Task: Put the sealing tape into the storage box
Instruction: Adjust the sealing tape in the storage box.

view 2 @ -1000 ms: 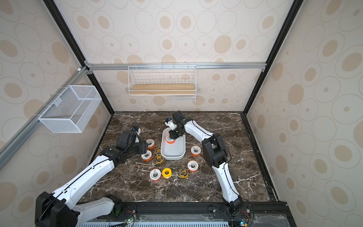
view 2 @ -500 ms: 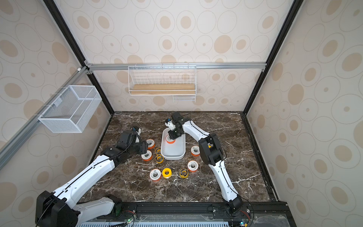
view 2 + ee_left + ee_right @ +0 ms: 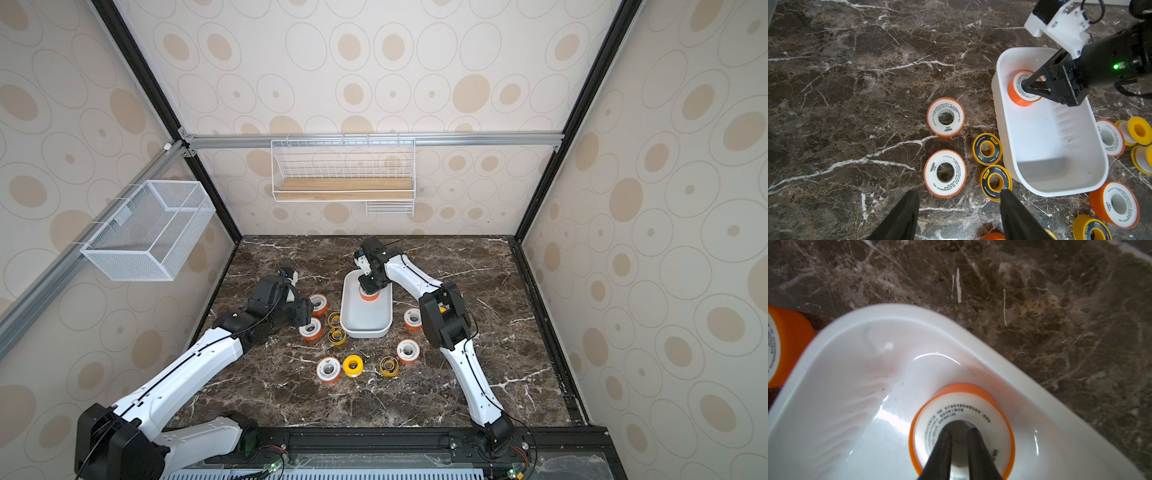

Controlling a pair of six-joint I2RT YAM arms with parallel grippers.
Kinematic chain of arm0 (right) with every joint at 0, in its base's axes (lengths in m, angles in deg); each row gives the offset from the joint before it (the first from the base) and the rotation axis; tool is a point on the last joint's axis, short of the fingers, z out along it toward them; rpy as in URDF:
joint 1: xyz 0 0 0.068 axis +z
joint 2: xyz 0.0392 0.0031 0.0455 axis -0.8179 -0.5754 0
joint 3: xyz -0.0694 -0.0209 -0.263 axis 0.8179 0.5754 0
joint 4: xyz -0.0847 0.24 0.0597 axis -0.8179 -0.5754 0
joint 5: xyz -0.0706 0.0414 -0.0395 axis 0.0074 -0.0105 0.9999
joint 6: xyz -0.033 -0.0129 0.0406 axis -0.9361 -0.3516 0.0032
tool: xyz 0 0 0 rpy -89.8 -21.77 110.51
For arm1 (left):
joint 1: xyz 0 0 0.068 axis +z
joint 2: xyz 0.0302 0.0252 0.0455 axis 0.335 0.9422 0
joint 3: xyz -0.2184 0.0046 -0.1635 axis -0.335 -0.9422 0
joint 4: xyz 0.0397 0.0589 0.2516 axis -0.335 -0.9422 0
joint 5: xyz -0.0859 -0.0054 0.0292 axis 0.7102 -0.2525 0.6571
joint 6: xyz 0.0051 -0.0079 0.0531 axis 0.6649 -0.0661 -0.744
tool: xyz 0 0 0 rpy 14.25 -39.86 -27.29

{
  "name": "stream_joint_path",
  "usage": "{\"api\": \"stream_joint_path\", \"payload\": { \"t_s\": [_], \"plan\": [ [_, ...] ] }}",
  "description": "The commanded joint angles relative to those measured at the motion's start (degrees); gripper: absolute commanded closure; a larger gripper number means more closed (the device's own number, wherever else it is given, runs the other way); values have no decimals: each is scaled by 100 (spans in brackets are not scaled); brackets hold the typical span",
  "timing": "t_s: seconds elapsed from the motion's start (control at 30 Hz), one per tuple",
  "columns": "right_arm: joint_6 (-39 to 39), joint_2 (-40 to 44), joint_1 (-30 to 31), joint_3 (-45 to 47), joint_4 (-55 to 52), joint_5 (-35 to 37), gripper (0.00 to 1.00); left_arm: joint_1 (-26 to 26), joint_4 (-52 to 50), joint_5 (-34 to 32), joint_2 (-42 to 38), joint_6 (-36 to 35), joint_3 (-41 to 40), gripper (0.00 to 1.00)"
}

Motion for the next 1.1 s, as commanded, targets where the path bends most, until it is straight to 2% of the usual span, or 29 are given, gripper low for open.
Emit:
{"api": "stream_joint_path", "payload": {
  "t_s": [0.0, 0.37, 0.5, 0.6, 0.8, 1.07],
  "plan": [
    [157, 37, -76, 118, -389, 526, 79, 11, -48, -71, 14, -92, 6, 34],
    [241, 196, -165, 356, -350, 650, 78, 10, -57, -85, 15, -90, 15, 34],
    [207, 298, -163, 384, -317, 440, 76, 11, -57, -96, 19, -90, 15, 34],
    [150, 538, -165, 566, -113, 155, 70, 12, -66, -103, 17, -81, 15, 33],
    [209, 1348, -264, 1261, 490, -497, 62, 8, -88, -221, -27, 5, -18, 32],
    [322, 2954, -575, 2957, 1668, -1336, 57, 56, -115, -707, -212, 388, -354, 29]
  ]
}}
